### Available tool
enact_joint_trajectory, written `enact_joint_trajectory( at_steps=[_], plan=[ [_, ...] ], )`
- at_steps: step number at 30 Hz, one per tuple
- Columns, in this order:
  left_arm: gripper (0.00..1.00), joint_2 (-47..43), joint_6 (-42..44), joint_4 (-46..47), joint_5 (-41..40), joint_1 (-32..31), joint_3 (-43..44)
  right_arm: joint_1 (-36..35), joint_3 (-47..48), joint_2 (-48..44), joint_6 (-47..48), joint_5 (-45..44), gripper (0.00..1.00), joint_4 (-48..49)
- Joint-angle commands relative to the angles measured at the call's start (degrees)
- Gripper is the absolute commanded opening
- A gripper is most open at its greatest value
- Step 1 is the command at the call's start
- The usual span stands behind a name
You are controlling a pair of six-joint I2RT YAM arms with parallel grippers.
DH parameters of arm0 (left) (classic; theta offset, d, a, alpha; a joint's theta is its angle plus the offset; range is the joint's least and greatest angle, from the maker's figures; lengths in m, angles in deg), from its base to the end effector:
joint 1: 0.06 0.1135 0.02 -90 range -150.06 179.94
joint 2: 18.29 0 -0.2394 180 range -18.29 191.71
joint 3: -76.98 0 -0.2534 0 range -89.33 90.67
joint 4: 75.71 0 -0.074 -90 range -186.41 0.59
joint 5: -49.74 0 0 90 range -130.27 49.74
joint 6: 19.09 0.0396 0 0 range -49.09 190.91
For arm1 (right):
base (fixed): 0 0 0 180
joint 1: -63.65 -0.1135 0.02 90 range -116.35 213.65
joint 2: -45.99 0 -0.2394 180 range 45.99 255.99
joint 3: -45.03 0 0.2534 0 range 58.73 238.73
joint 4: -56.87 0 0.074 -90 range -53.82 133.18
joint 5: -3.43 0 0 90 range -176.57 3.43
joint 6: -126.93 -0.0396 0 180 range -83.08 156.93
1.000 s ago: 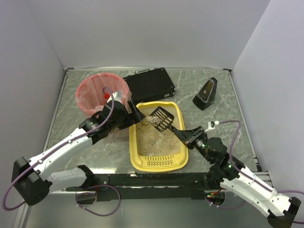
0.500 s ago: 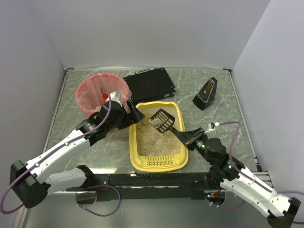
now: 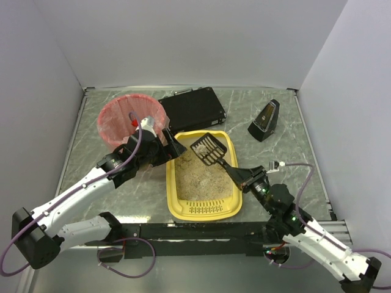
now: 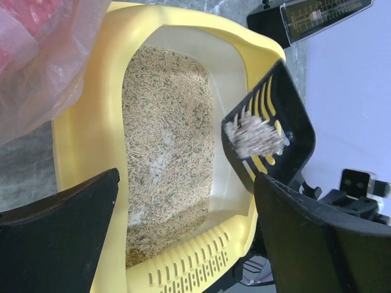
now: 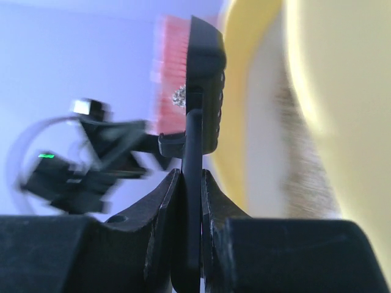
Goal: Clean the litter box
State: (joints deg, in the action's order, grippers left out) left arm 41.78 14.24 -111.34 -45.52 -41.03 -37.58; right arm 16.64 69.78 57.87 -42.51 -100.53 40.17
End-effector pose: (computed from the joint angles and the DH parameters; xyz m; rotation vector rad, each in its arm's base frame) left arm 0.1918 -0.1617 0.2875 -0.3638 2.2067 -0.8988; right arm 0.1058 0.0995 0.2117 0.7189 1.7145 1.4405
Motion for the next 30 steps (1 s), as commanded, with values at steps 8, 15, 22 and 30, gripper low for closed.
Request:
enact_joint_trajectory(
  at_steps=[8,15,22,30],
  plan=[
    [0.97,-1.6,0.3,0.5,3.2,-0.2,0.2,0.0,1.3,5.1,-3.6,4.5,0.00,8.0],
    [0.97,-3.9,0.6,-0.5,1.7,-0.2,-0.7,0.1,3.3,2.9,-0.5,-1.4,0.00,2.6],
    [0.97,-2.7,0.7,-1.5,1.6,-0.2,0.3,0.1,8.2,-1.7,3.2,-1.9,0.00,-8.0],
    [0.97,-3.5,0.2,-1.8,1.1,-0.2,0.6,0.3,5.4,4.4,0.7,2.1,0.00,0.8]
  ],
)
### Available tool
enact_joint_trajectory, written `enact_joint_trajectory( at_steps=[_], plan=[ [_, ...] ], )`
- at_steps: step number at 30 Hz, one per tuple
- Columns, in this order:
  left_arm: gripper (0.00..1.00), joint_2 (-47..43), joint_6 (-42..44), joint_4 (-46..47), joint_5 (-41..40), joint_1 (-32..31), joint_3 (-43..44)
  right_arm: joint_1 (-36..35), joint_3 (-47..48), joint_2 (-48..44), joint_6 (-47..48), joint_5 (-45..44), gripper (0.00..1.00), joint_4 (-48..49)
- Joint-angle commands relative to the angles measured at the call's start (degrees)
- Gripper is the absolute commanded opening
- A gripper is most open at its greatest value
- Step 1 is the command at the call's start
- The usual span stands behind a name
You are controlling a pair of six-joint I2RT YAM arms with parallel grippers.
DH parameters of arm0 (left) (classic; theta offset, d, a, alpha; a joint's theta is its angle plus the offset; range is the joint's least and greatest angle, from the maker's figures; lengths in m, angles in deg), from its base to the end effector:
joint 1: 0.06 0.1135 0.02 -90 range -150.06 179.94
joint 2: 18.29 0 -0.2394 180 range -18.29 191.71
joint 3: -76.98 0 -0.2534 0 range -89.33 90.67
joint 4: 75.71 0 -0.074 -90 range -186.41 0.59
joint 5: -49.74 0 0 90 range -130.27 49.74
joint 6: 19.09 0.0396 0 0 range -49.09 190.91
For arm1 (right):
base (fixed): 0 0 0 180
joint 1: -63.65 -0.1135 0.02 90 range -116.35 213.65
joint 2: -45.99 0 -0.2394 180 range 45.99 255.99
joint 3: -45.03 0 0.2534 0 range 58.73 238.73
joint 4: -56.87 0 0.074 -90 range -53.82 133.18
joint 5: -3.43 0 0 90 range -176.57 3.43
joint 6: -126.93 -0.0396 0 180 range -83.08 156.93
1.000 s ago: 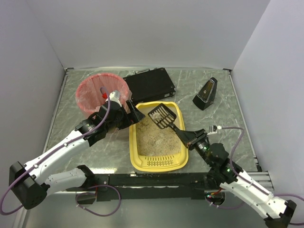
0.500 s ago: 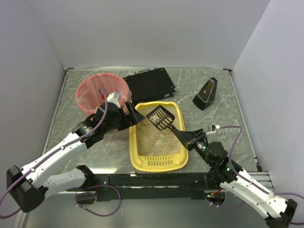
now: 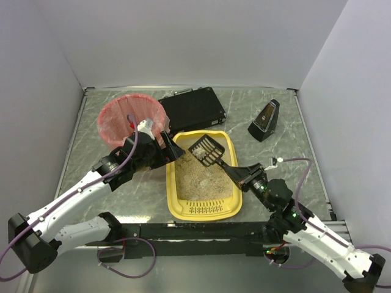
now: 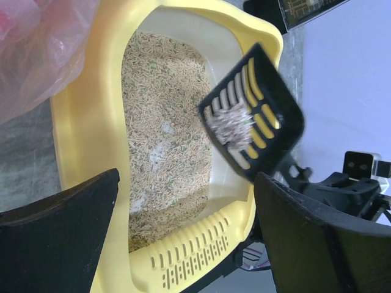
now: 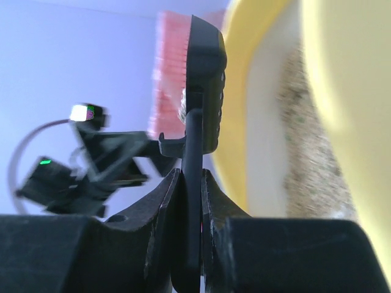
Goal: Clean the litter box
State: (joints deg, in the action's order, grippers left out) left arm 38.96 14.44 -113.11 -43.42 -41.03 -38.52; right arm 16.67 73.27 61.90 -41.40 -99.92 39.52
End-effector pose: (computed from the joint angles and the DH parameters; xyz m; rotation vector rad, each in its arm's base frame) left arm 0.1827 -0.1557 0.2898 -0.3384 2.2220 -0.9312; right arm 0.1086 0.1030 0.2234 0.6969 1.7430 1.4183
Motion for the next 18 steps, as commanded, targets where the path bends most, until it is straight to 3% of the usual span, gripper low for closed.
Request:
enact_joint_trajectory(
  at_steps=[1,3,5,6,8,11,18],
  plan=[
    [0.97,-0.7,-0.1,0.1,-1.1,-0.2,1.4,0.3,1.8,-1.3,-0.7,0.8,0.00,-1.0],
    [0.97,-0.9,-0.1,0.6,-0.6,-0.2,1.2,0.4,1.9,-8.4,-1.3,-1.8,0.00,-8.8],
    [0.97,-1.0,0.0,0.4,-0.4,-0.2,1.2,0.3,0.2,-12.4,-2.2,-4.7,0.00,-8.9],
    [0.97,-1.0,-0.2,0.4,-0.4,-0.2,1.3,0.3,-0.8,-12.0,-1.1,-4.6,0.00,-1.8],
    [0.97,-1.0,-0.1,0.3,0.3,-0.2,1.4,0.3,-0.6,-5.1,0.9,-2.6,0.00,2.6],
    [0.97,-1.6,-0.2,-0.1,1.4,-0.2,1.4,0.4,6.4,2.1,4.7,1.7,0.00,-2.8],
    [0.97,-7.2,-1.8,-1.4,-0.4,-0.2,-3.0,0.5,6.0,-10.1,3.5,-1.5,0.00,-11.6]
  ],
)
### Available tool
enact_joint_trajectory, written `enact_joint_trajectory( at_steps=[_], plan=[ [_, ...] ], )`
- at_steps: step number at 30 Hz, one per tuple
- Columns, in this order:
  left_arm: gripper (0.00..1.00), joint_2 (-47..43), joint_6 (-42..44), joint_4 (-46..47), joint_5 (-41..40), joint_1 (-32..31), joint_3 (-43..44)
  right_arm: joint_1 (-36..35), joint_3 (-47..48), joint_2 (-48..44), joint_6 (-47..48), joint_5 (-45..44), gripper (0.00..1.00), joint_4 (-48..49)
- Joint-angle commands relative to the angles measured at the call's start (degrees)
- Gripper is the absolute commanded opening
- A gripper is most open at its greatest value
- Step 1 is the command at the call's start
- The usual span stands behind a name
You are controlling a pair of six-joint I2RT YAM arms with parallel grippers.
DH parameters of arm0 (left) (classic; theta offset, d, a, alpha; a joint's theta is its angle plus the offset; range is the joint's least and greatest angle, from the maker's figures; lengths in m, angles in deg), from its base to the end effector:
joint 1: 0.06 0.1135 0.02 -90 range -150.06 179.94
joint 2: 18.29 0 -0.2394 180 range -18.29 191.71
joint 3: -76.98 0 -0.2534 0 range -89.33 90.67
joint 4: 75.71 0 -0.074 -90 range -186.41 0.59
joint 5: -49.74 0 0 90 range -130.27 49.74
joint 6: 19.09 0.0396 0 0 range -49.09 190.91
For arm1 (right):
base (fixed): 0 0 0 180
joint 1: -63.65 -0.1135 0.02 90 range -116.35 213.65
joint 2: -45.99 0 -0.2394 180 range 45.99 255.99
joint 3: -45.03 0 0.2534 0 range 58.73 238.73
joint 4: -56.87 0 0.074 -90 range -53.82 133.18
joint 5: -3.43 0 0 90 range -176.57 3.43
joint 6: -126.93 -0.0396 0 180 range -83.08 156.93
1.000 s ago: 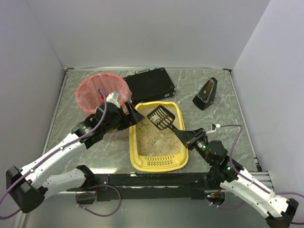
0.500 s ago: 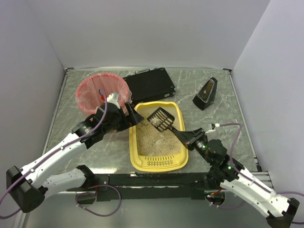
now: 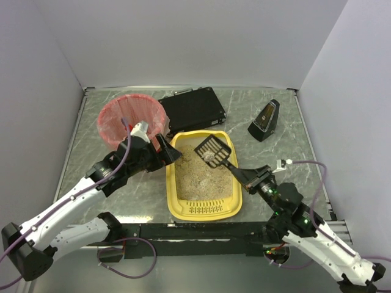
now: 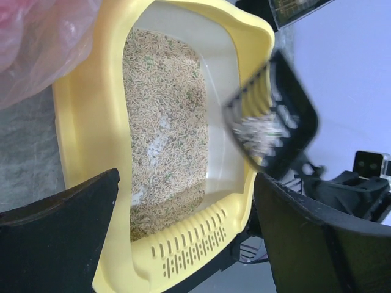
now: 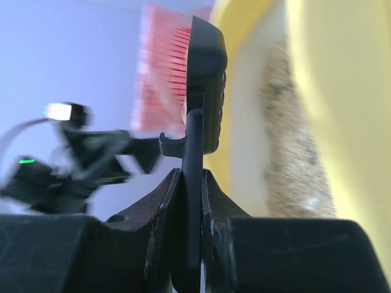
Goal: Clean the litter box
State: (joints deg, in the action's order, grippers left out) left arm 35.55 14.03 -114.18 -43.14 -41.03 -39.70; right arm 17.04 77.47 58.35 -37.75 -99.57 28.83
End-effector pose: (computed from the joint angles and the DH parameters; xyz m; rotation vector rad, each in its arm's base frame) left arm 0.1735 -0.1480 0.2935 -0.3415 2.2053 -0.9542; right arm 0.0997 0.0925 0.2362 0.6440 1.7991 1.3356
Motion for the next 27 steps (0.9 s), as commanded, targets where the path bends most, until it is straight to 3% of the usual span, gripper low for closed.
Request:
enact_joint_trajectory(
  at_steps=[1,5,12,19,27],
  plan=[
    [0.97,-4.3,-1.2,-0.9,-1.0,-0.2,-1.9,0.2,1.7,-6.5,-0.4,-1.6,0.00,-0.2],
    [0.97,-5.8,-1.2,-6.9,-4.1,-0.2,-0.7,0.1,5.6,0.2,0.1,-0.2,0.00,-0.6],
    [0.97,-8.9,-1.7,-13.1,-8.2,-0.2,1.3,0.2,21.6,14.5,5.7,-0.2,0.00,-0.9],
    [0.97,-11.9,-3.1,-14.7,-10.0,-0.2,0.1,0.3,36.3,30.1,9.5,4.9,0.00,1.3],
    [0.97,-12.1,-3.7,-14.3,-9.3,-0.2,-2.7,0.3,56.1,54.2,18.1,12.6,0.00,5.2]
  ],
)
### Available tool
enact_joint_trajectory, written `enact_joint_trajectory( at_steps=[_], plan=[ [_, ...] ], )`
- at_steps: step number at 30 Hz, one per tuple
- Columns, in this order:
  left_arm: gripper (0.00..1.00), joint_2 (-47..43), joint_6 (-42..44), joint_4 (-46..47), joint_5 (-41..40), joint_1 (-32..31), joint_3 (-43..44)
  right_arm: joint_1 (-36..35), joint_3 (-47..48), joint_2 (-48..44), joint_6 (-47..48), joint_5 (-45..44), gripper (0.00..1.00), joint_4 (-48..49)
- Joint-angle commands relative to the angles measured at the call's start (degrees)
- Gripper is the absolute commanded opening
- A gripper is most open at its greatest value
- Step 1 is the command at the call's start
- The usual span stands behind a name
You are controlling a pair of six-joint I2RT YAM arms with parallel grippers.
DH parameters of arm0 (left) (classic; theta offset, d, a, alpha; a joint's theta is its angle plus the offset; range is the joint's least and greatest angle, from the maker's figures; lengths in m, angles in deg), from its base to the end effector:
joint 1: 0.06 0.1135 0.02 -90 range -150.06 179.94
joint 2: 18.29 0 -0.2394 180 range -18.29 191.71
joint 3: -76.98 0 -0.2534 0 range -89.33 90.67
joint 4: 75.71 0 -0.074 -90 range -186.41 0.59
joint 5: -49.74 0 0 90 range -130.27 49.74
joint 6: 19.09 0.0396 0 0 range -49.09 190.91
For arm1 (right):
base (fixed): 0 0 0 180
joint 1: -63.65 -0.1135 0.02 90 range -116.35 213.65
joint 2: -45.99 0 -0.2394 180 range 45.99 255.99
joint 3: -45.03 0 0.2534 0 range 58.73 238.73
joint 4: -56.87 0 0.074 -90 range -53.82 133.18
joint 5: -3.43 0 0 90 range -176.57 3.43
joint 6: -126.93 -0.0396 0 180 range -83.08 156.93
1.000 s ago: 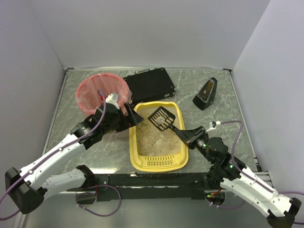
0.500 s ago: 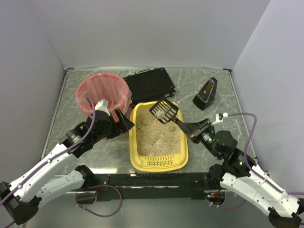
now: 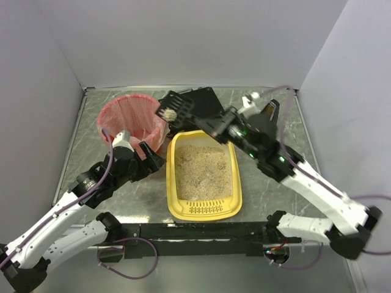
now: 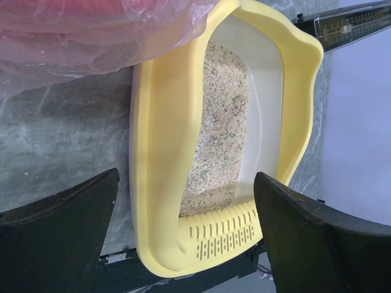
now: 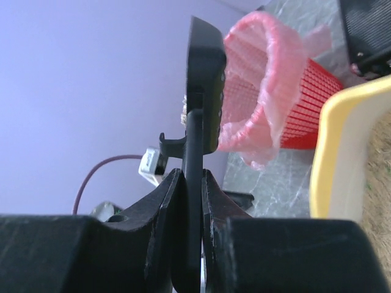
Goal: Clean the litter box
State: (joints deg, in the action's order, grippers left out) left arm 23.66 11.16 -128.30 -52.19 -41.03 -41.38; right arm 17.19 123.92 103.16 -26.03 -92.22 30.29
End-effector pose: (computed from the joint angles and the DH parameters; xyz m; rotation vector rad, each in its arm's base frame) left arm 0.1377 -0.1087 0.2977 -0.4906 2.1870 -0.7884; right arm 0.1672 0.1703 0.3988 0.3473 1.8126 1.3298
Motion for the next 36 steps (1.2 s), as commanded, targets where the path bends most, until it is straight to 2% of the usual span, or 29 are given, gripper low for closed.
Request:
enact_joint_trajectory(
  at_steps=[1,5,10,12,14,15,17,20,24,28,30,33,36],
  plan=[
    [0.97,-0.4,-0.8,0.7,0.1,-0.2,-1.6,0.1,11.8,11.5,6.6,6.6,0.00,3.1],
    [0.97,-0.8,-1.4,2.1,1.0,-0.2,-2.9,-1.0,21.6,22.0,11.3,7.0,0.00,4.7],
    [0.97,-1.2,-1.4,2.7,1.6,-0.2,-3.6,-7.4,38.4,38.1,38.7,-6.9,0.00,-4.1],
    [0.97,-1.3,-1.6,2.8,1.6,-0.2,-3.6,-10.1,42.2,41.8,50.9,-8.4,0.00,-3.9],
    [0.97,-1.5,-1.4,3.0,1.9,-0.2,-3.9,-11.8,45.9,46.2,58.6,-9.7,0.00,-4.6],
    [0.97,-1.5,-1.5,2.9,1.7,-0.2,-3.8,-13.9,47.0,47.5,64.6,-16.5,0.00,-4.9],
    [0.97,-1.8,-1.6,2.5,1.3,-0.2,-3.6,-15.8,50.2,50.8,70.4,-22.0,0.00,-5.0],
    [0.97,-2.1,-1.9,1.9,0.6,-0.2,-3.5,-18.2,49.3,52.2,77.5,-29.9,0.00,-2.3],
    [0.97,-2.1,-2.0,2.0,0.6,-0.2,-3.4,-18.8,49.7,52.4,79.5,-33.2,0.00,0.1],
    [0.97,-1.7,-1.9,2.5,0.8,-0.2,-3.1,-18.1,48.8,48.1,75.9,-31.8,0.00,1.4],
    [0.97,-1.4,-1.3,3.5,2.2,-0.2,-3.4,-17.5,48.7,43.5,70.5,-26.6,0.00,0.4],
    [0.97,0.3,-0.7,5.0,3.5,-0.2,-3.3,-14.6,50.6,39.4,60.5,-21.5,0.00,-6.3],
    [0.97,2.6,-0.2,5.9,3.8,-0.2,-3.2,-9.3,48.3,31.9,47.6,-15.7,0.00,-17.5]
  ],
)
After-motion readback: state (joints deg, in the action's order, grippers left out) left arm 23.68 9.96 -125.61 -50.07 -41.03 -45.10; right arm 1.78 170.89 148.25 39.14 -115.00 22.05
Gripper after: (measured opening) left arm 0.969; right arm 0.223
